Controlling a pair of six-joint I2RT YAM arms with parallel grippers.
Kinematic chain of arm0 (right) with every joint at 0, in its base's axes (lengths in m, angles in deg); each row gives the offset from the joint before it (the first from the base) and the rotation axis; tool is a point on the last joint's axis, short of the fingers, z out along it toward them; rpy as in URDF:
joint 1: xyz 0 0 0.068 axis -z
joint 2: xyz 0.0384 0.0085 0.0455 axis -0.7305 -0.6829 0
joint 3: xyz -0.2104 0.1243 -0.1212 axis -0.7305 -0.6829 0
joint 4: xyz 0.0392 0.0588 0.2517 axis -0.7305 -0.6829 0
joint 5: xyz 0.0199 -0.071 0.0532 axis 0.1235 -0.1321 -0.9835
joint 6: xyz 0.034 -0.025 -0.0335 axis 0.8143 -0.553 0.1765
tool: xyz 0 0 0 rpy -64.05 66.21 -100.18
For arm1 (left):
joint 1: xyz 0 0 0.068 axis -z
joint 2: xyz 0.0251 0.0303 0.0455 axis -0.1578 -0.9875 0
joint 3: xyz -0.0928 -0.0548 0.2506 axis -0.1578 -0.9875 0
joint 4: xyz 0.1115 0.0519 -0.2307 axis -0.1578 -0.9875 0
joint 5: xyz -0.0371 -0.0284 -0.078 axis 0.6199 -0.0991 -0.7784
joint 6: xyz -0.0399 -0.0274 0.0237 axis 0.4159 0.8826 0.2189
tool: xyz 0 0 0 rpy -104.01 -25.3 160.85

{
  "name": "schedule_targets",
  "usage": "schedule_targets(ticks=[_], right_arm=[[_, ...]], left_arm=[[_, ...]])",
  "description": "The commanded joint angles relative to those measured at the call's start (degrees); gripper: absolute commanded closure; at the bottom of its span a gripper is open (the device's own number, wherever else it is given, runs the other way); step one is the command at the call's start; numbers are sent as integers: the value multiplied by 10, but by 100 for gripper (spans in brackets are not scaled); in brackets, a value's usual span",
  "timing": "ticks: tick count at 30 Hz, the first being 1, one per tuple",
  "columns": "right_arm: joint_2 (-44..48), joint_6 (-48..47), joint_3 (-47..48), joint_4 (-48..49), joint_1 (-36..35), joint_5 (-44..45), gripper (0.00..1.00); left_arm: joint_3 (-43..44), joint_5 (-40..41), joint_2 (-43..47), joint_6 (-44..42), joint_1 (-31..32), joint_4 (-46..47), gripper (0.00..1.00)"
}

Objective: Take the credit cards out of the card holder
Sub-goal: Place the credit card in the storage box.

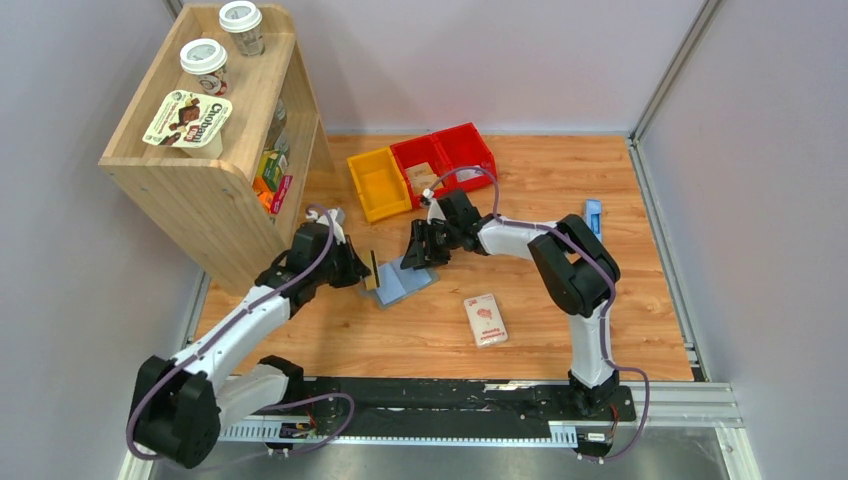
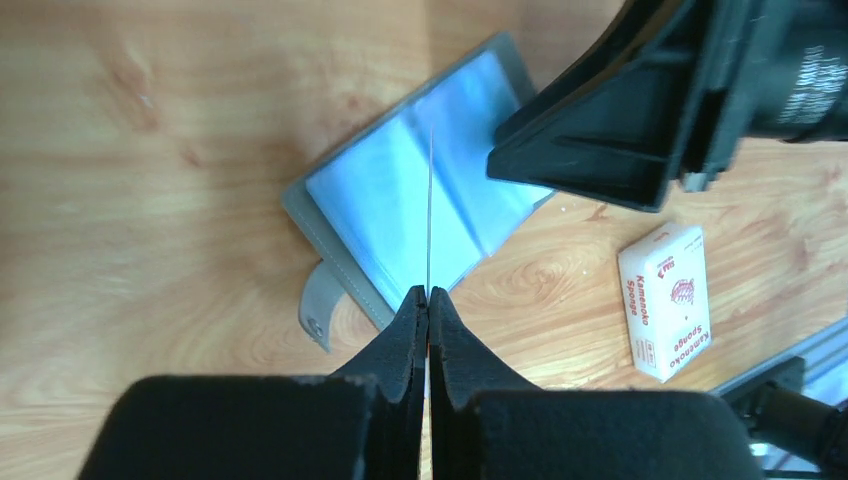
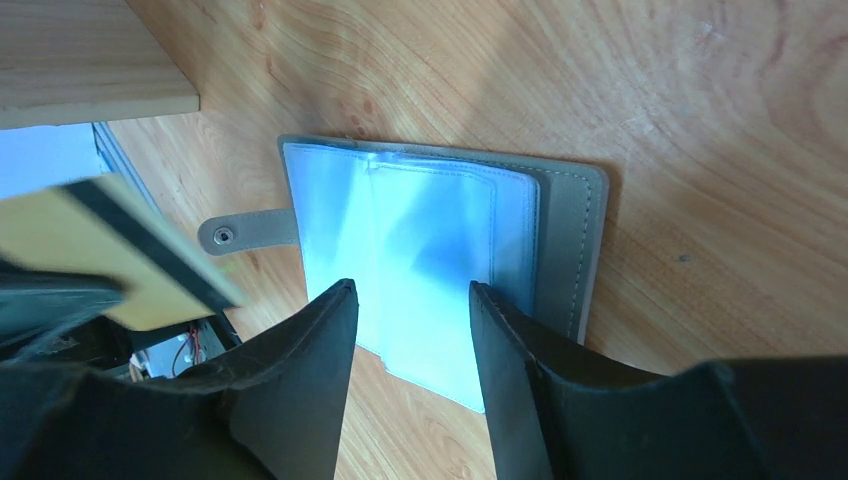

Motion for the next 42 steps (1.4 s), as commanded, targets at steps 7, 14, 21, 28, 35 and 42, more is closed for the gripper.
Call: schedule_targets(ticks=[7, 14, 21, 28, 35, 42], right_arm=[[110, -41, 24, -82, 3, 87, 42], [248, -70, -13, -130, 25, 223, 26], [387, -109, -75, -171, 47, 372, 17], [517, -104, -166, -176, 49, 510, 0], [580, -99, -220, -184, 51, 555, 0], [592, -114, -224, -210, 52, 558, 0]], left_arm=[[206, 97, 41, -253, 30, -178, 100], [335, 161, -51, -350, 110, -185, 100], [466, 212, -204, -454, 140, -186, 100], [587, 228, -329, -532, 142, -161, 100], [744, 273, -498, -608, 142, -158, 100], [870, 295, -651, -668, 142, -153, 100]])
